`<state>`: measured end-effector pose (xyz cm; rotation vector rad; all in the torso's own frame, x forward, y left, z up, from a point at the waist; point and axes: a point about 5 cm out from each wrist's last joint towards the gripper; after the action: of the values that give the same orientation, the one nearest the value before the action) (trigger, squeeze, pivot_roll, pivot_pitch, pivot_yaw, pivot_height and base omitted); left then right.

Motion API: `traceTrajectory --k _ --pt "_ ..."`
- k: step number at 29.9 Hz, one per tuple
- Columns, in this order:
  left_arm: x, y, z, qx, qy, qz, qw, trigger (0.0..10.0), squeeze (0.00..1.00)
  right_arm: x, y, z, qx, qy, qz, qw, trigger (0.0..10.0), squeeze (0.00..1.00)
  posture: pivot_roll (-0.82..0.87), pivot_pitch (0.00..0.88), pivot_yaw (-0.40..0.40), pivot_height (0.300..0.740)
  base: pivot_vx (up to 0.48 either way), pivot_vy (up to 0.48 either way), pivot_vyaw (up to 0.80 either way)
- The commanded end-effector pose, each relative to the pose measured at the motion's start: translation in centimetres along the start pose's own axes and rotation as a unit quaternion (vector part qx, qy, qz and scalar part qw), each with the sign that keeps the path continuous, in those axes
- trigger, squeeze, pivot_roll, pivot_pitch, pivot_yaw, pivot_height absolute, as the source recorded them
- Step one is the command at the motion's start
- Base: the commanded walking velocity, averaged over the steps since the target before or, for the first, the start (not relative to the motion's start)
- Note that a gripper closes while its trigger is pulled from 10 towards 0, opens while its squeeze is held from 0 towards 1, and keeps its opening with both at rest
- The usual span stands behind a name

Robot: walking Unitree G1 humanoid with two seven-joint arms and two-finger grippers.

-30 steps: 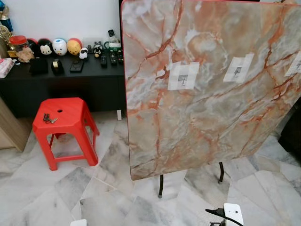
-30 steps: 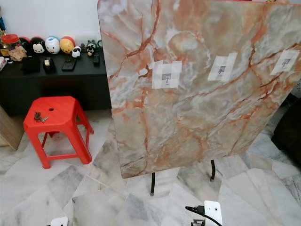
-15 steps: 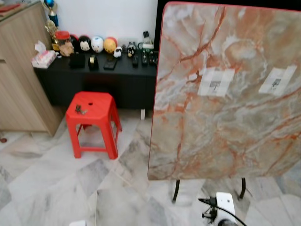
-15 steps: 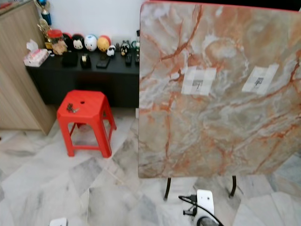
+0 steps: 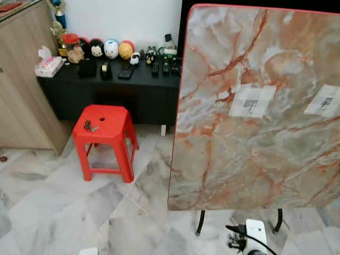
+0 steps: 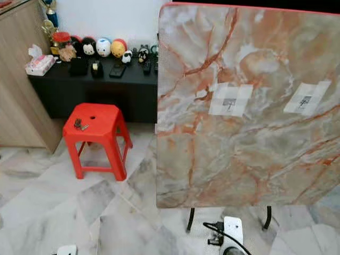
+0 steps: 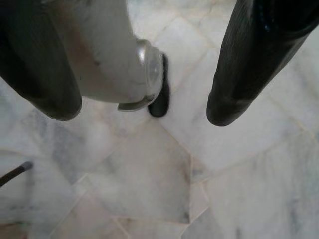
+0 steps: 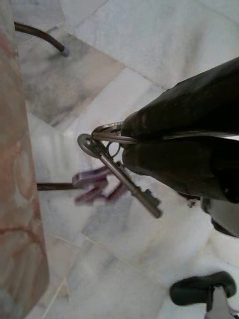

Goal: Hang keys on a hook

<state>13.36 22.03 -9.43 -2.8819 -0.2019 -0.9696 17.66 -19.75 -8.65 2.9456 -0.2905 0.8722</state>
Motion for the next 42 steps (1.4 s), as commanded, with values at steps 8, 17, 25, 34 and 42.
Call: traceTrajectory --k 8,17,25,34,42 --pt "-0.7 0.1 -0.2 -0.010 -0.016 0.016 1.000 10.0 0.00 0.3 0.3 0.0 -0.004 0.010 0.023 1.000 10.0 0.00 0.02 0.000 -0.101 0.740 0.249 0.000 0.00" --pt "-0.7 0.1 -0.2 -0.011 -0.015 0.020 1.000 10.0 0.00 0.6 0.3 0.0 -0.007 0.018 0.030 0.999 10.0 0.00 0.02 0.002 -0.102 0.740 0.147 0.000 0.00" --pt "-0.8 0.1 -0.2 -0.011 -0.016 0.022 1.000 10.0 0.00 3.3 0.1 0.1 -0.012 0.082 0.051 0.995 10.0 0.00 0.02 0.004 -0.103 0.740 0.000 0.000 0.00" --pt "-0.7 0.1 -0.2 -0.012 -0.014 0.024 1.000 10.0 0.00 13.1 -2.1 -1.6 -0.017 0.318 -0.033 0.947 10.0 0.00 0.01 0.001 -0.105 0.740 0.000 0.000 0.00" --pt "-0.7 0.2 -0.2 -0.012 -0.013 0.025 1.000 10.0 0.00 16.9 -4.8 -4.0 -0.013 0.447 -0.107 0.888 10.0 0.00 0.01 0.000 -0.108 0.740 0.000 0.000 0.00"
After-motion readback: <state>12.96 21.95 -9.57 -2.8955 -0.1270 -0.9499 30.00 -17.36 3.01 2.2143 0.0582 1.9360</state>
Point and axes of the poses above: a point about 5 cm out from each wrist's last joint towards the gripper, its own z axis pointing out of the wrist towards the gripper, its own x axis along the axis of the wrist's last joint, y = z × x, and after that the axes turned 2 degrees about z, right-handed
